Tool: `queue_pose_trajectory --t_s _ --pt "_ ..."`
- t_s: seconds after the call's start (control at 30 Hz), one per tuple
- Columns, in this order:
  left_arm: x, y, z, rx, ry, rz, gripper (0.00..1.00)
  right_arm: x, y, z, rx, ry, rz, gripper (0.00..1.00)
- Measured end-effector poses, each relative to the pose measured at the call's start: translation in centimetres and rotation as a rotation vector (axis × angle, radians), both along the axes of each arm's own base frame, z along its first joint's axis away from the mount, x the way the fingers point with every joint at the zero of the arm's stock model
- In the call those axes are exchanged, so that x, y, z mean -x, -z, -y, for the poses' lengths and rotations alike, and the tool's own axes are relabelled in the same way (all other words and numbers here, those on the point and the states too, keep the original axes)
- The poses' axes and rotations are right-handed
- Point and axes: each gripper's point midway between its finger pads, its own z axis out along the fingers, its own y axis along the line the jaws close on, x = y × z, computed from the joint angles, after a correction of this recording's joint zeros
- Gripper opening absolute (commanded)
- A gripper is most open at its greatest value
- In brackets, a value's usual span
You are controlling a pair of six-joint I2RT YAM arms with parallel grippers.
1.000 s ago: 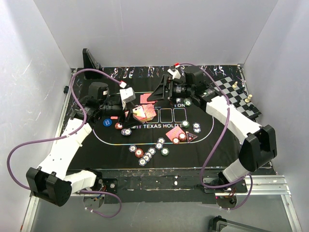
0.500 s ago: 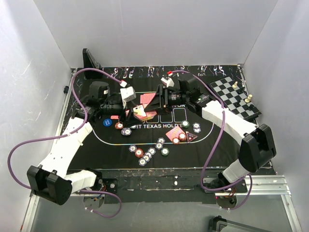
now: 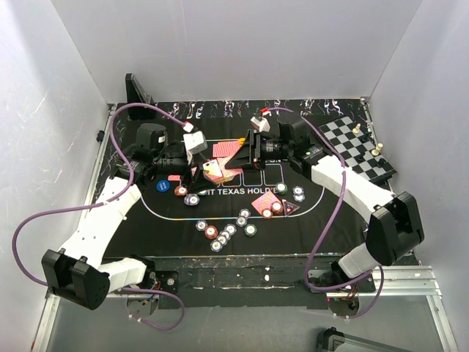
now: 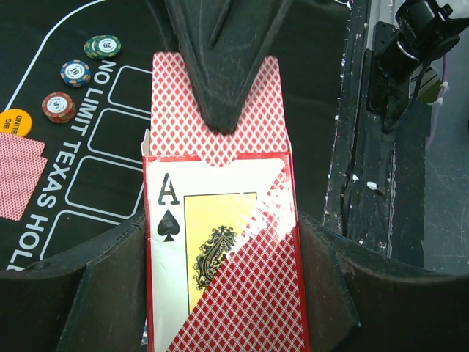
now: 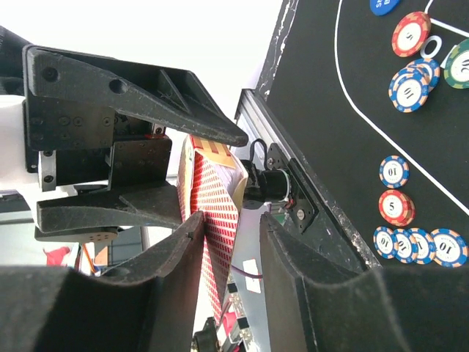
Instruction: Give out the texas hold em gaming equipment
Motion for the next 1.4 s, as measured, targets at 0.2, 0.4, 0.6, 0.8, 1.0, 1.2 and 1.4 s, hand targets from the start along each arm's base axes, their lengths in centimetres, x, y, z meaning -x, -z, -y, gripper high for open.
queue_pose_trajectory --t_s 0.2,0.4,0.6,0.8,1.0,1.2,1.4 --pt "0.0 0.0 0.0 0.002 -0.001 -0.004 0.00 -0.5 -0.5 1.3 -0.008 0.036 0.011 0.41" --pt "0.1 -0.2 0.0 0.005 -0.002 -0.002 0.00 -1.1 -0.7 2.2 -0.005 0.061 0.016 0.37" --pt "0.1 -0.2 0.0 0.006 -0.004 -0.006 0.00 -2.2 -1.1 4.0 -0.002 0.109 0.015 0.14" --pt "0.1 -0.2 0.0 0.006 -0.004 -0.006 0.00 -2.8 -1.8 5.5 -0.002 0.148 0.022 0.03" --pt "0.1 -0.2 0.0 0.007 -0.004 -0.006 0.00 -3.5 -2.5 7.7 -0.003 0.192 0.036 0.07" --pt "0.1 -0.3 0.0 0.009 -0.003 -0.001 0.00 -5.3 -1.4 10.0 0.035 0.255 0.038 0.06" --pt "0.2 -0.4 0.0 0.012 -0.001 0.001 0.00 -7.1 4.3 9.8 0.114 0.248 -0.026 0.02"
